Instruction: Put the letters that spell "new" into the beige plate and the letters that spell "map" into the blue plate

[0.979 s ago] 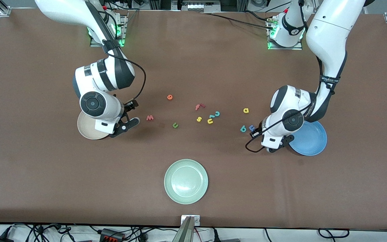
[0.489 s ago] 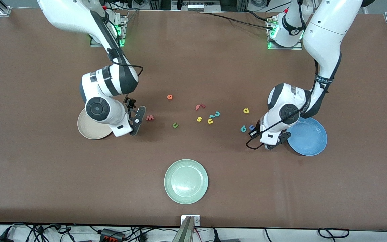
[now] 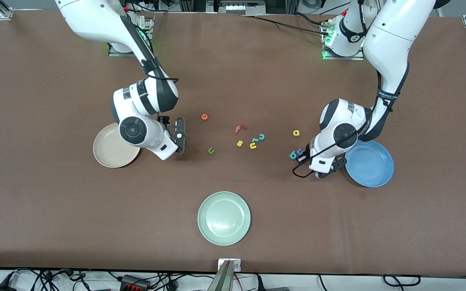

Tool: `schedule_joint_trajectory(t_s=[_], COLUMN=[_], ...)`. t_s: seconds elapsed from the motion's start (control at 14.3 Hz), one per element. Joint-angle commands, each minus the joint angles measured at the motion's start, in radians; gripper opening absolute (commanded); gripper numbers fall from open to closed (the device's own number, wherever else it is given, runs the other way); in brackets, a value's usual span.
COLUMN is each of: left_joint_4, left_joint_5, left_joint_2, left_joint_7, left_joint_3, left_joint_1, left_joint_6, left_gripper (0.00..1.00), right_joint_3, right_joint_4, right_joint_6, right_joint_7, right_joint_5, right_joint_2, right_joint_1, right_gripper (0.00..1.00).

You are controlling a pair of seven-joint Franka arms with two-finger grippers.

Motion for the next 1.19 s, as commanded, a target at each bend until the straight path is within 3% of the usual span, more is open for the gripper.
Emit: schedule_joint_trajectory(t_s=[0.0, 0.14, 0.35, 0.42, 0.7, 0.77, 0.84, 0.91, 1.12], left_joint_4=[0.089, 0.115, 0.114, 0.112, 0.033, 0.019, 0.020, 0.025, 0.035], left_joint_5=[0.005, 0.010, 0.204, 0.222, 0.229, 0.231, 0.231, 0.231, 0.229], left_joint_2=[-0.052, -0.052, -0.052, -0.049, -0.036, -0.029, -0.026, -0.027, -0.050], left_joint_7=[0.186, 0.297, 0.432, 0.493, 0.826, 0.859, 0.877, 0.879, 0.868], left_joint_3=[0.005, 0.008, 0.036, 0.036, 0.037, 0.037, 0.036, 0.034, 0.007], left_joint_1=[0.071, 0.118, 0.157, 0.190, 0.260, 0.284, 0.289, 0.287, 0.281], left_joint_6=[-0.183, -0.216, -0.216, -0.211, -0.035, -0.001, 0.001, -0.004, -0.042], left_gripper=[0.06, 0.06, 0.07, 0.07, 0.09, 0.21, 0.81, 1.00, 1.00], right_joint_3=[-0.004, -0.004, -0.010, -0.010, -0.013, -0.013, -0.014, -0.014, -0.014], right_joint_4=[-0.074, -0.119, -0.165, -0.171, -0.216, -0.229, -0.251, -0.262, -0.285], right_joint_6=[0.098, 0.167, 0.231, 0.242, 0.308, 0.326, 0.355, 0.380, 0.428], right_joint_7=[-0.036, -0.036, -0.036, -0.036, -0.033, -0.033, -0.031, -0.031, -0.030], right_joint_5=[-0.003, -0.004, -0.030, -0.036, -0.081, -0.096, -0.101, -0.102, -0.102], right_joint_2=[-0.028, -0.028, -0.039, -0.039, -0.039, -0.039, -0.039, -0.039, -0.030], right_joint_1=[0.021, 0.026, 0.078, 0.078, 0.107, 0.107, 0.106, 0.103, 0.106], right_gripper=[1.00, 1.00, 1.00, 1.00, 1.00, 1.00, 1.00, 1.00, 1.00])
